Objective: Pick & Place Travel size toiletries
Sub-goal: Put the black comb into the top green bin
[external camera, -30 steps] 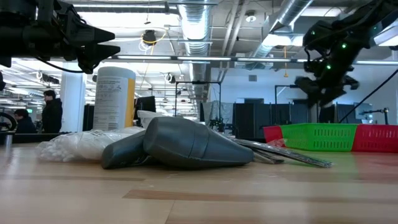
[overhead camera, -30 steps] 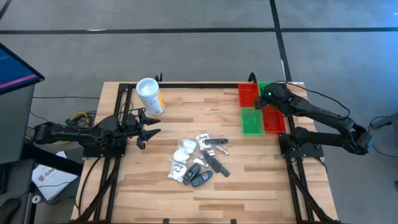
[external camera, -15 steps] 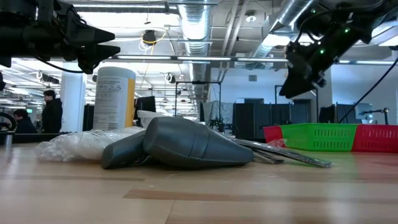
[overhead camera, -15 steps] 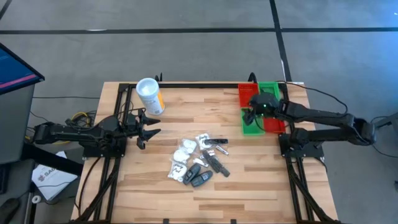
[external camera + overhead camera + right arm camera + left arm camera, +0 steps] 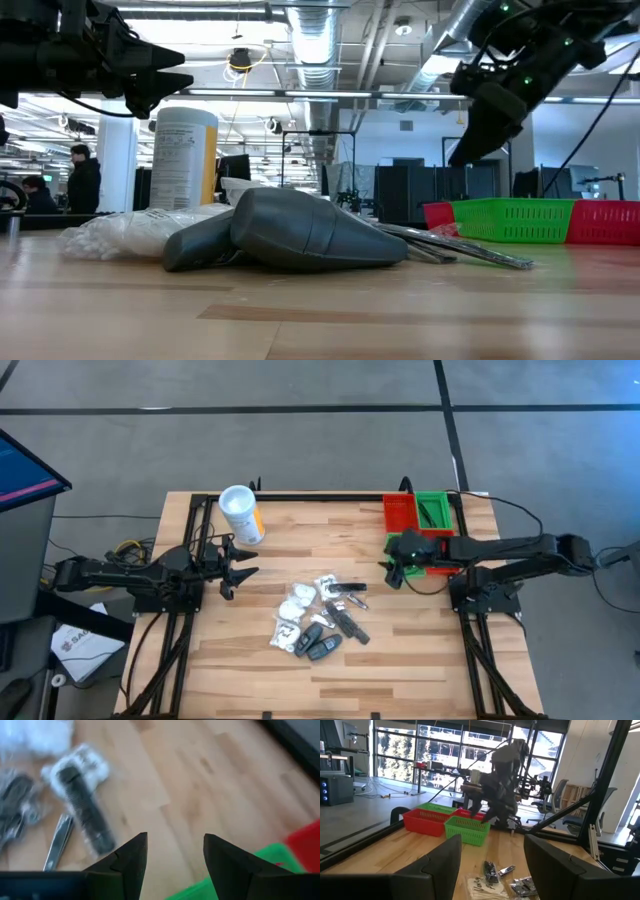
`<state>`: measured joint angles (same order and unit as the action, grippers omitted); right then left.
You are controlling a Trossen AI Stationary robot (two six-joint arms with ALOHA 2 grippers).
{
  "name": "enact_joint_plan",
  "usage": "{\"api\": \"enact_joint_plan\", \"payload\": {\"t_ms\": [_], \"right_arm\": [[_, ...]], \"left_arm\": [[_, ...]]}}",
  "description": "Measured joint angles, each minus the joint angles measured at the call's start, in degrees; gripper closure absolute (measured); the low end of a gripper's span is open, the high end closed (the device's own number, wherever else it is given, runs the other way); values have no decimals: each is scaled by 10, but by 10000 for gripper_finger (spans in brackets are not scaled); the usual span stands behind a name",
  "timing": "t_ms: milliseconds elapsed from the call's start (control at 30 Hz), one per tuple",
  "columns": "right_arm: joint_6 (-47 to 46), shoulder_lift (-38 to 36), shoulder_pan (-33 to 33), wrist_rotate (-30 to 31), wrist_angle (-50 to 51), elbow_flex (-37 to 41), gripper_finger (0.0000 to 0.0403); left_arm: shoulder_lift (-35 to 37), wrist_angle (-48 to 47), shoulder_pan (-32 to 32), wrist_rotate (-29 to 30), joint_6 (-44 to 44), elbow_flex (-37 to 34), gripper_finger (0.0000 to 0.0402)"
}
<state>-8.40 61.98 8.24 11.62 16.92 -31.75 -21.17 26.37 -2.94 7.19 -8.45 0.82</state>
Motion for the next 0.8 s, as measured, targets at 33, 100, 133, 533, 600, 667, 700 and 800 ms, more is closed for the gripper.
{"api": "enact_joint_plan", "payload": {"t_ms": [33,100,133,533,600,667,700,800], "right_arm": [[0,14,-8,0,-7,0,220],[0,39,-22,0,-20,0,218],[0,53,-27,0,-34,0,216],[-2,170,-68,-2,-101,0,165],[-2,180,-74,-2,-103,0,161],[-2,191,-80,-6,-114,0,161],[-2,194,-83,-11,-118,0,161],[-2,208,-87,-27,-139,0,161]], "left_arm": [[0,0,0,0,0,0,192],[0,0,0,0,0,0,192],[0,0,0,0,0,0,192],[0,0,0,0,0,0,192],[0,0,0,0,0,0,192],[0,0,0,0,0,0,192],[0,0,0,0,0,0,192],[0,0,0,0,0,0,192]]}}
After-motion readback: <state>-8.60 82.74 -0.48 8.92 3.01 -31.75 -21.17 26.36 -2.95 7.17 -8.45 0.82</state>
